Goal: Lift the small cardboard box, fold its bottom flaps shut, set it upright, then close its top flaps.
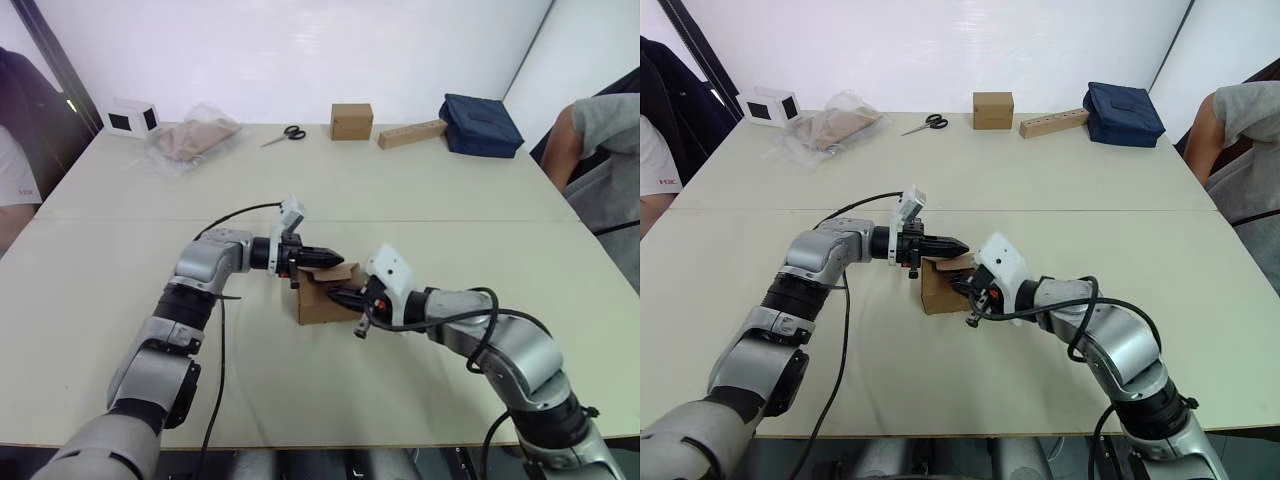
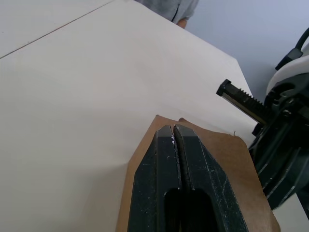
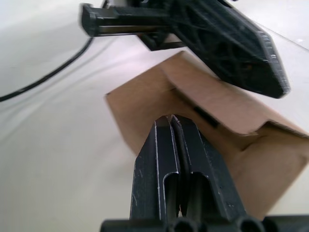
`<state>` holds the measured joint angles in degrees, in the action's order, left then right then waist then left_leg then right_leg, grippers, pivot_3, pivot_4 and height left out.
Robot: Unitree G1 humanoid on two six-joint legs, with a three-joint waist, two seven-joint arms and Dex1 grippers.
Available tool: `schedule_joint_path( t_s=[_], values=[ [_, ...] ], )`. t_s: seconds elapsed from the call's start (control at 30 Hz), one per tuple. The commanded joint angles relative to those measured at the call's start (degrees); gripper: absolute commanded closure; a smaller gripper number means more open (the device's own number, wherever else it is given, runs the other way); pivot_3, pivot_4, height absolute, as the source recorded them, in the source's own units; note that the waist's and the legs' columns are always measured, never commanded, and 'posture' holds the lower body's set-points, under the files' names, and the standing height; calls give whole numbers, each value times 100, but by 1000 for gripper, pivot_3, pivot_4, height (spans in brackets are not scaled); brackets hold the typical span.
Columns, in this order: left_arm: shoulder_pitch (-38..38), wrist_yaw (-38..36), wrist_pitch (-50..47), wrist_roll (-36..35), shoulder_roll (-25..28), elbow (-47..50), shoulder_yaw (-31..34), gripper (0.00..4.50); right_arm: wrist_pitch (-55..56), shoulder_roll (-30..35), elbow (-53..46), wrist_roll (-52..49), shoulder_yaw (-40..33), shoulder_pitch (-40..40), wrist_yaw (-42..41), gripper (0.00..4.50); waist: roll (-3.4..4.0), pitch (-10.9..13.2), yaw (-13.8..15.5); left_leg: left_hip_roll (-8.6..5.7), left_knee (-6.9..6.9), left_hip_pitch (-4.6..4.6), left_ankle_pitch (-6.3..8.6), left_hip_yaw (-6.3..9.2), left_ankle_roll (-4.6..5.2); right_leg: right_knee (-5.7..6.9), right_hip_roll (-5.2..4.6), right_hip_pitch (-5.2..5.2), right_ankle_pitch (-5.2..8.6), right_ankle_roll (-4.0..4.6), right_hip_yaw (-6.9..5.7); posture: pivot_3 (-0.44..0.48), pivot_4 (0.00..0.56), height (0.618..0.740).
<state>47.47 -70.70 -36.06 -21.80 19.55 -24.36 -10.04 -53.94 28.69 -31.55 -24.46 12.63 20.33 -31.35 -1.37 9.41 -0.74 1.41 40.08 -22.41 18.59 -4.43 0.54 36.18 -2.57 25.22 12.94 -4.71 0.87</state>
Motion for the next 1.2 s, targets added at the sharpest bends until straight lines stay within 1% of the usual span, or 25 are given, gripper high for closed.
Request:
schedule_joint_path(
  t_s=[0.03, 0.17, 0.3, 0.43, 0.53, 0.63, 0.83, 1.2],
  values=[
    [-24, 9, -32, -56, 19, 310, 52, 4483, 56, 8, -138, -64, -80, 37, -41, 4500, 0, 0, 2, 0, 0, 0, 0, 0, 0, 0, 0, 0, 0, 0, 0, 0, 150, 740],
    [-64, -54, -43, -6, 58, 332, -24, 4483, -149, 94, -430, -435, -326, 86, -229, 4500, 0, 0, 2, 0, 0, 0, 0, 0, 0, 0, -1, 0, 0, 0, 0, 0, 150, 740],
    [-127, -49, -58, 8, 60, 380, -60, 4483, -305, 220, -685, -649, -381, 95, -313, 4500, 0, 0, 3, 0, 0, 0, 0, 1, 0, -1, -1, 0, 0, 0, 0, 0, 150, 740],
    [-153, -40, -29, 34, 37, 382, -95, 4483, -348, 218, -720, -733, -403, 154, -260, 4500, 0, 0, 3, 1, 0, 0, 0, 1, 0, 0, -1, 0, 0, 0, 0, 0, 150, 740],
    [-147, -10, -31, 23, 1, 373, -82, 4483, -304, 176, -553, -653, -387, 230, -148, 4500, 0, 0, 3, 1, 0, 0, 0, 1, 0, 0, -1, 0, 0, 1, 0, 0, 150, 740],
    [-142, 24, -69, 2, -14, 403, -49, 4483, -125, 392, -376, -328, -54, 236, -188, 4500, 0, 0, 3, 1, 0, 0, 0, 0, 0, -1, -1, 0, 0, 1, 0, 0, 150, 740],
    [-169, 85, -92, -13, -12, 465, -25, 4483, 38, 478, -197, -72, 163, 226, -207, 4500, 0, 0, 3, 0, 0, 0, 0, 0, 0, -1, -1, 1, 0, 0, 0, 0, 150, 740],
    [-286, 202, -135, -90, -3, 667, 35, 4483, 441, 246, 292, 208, 143, 319, -159, 4500, 0, 0, 3, 1, 0, 0, 0, 0, 0, -1, -1, 0, 0, 0, 0, 0, 150, 740]
  ],
)
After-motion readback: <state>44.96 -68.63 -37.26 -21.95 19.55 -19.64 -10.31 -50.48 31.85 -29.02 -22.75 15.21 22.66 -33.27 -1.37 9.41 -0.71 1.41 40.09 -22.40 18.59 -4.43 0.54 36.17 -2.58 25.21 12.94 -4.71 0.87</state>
